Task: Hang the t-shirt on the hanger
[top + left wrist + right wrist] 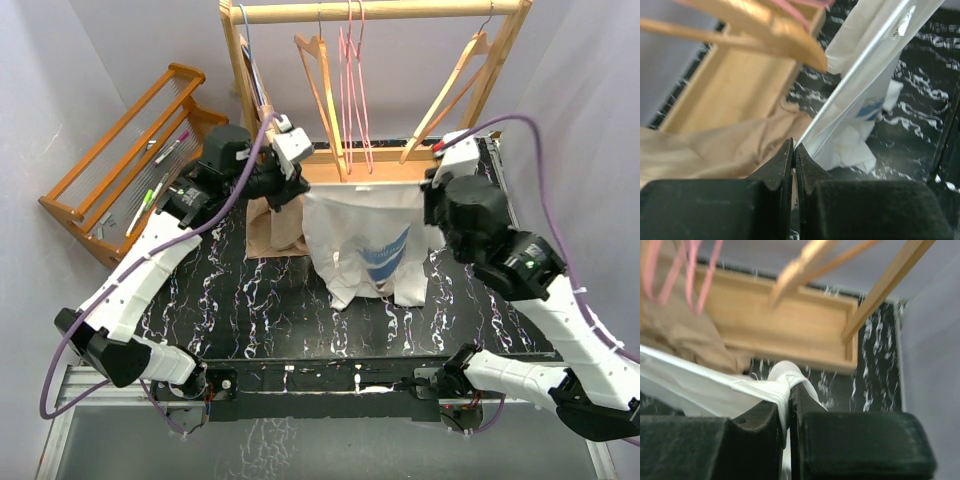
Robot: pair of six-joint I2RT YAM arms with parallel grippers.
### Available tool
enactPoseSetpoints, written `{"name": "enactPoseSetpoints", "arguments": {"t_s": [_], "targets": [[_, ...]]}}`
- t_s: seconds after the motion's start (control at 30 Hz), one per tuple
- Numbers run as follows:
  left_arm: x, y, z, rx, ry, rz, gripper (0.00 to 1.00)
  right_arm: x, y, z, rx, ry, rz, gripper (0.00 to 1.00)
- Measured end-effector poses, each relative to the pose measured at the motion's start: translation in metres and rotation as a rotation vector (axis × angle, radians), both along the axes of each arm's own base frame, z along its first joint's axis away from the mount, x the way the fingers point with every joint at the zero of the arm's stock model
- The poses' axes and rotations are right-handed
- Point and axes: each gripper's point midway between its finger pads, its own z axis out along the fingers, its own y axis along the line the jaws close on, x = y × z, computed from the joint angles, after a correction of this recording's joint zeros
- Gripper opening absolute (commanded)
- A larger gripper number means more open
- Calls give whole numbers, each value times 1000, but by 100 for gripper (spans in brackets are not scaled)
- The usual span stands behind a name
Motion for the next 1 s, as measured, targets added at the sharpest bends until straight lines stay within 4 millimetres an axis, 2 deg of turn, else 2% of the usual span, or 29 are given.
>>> {"name": "enactPoseSetpoints", "arguments": {"t_s": [0.07,0.2,0.3,0.37,0.47,0.67,0.8,0.93,1.0], "targets": [[-3,2,-37,50,76,0,0,-4,3,-48,-25,113,3,8],[-8,6,-77,113,147,-6,0,-17,1,-124,-53,291,-26,8],[-10,7,-94,141,161,-16,0,-27,-3,-161,-45,381,-60,8],[-12,6,-107,159,169,-30,0,-31,-4,-176,-36,418,-79,8],[-18,-2,-130,183,194,-64,0,-33,-5,-184,-19,445,-109,8],[-22,-34,-177,205,259,-152,0,-33,-9,-191,-14,465,-161,8],[-25,-62,-201,209,303,-212,0,-32,-11,-197,-38,497,-191,8],[-17,-100,-225,191,354,-262,0,-35,-12,-197,-34,521,-216,8],[-15,-113,-236,182,385,-273,0,-37,-14,-195,-25,535,-232,8]]}}
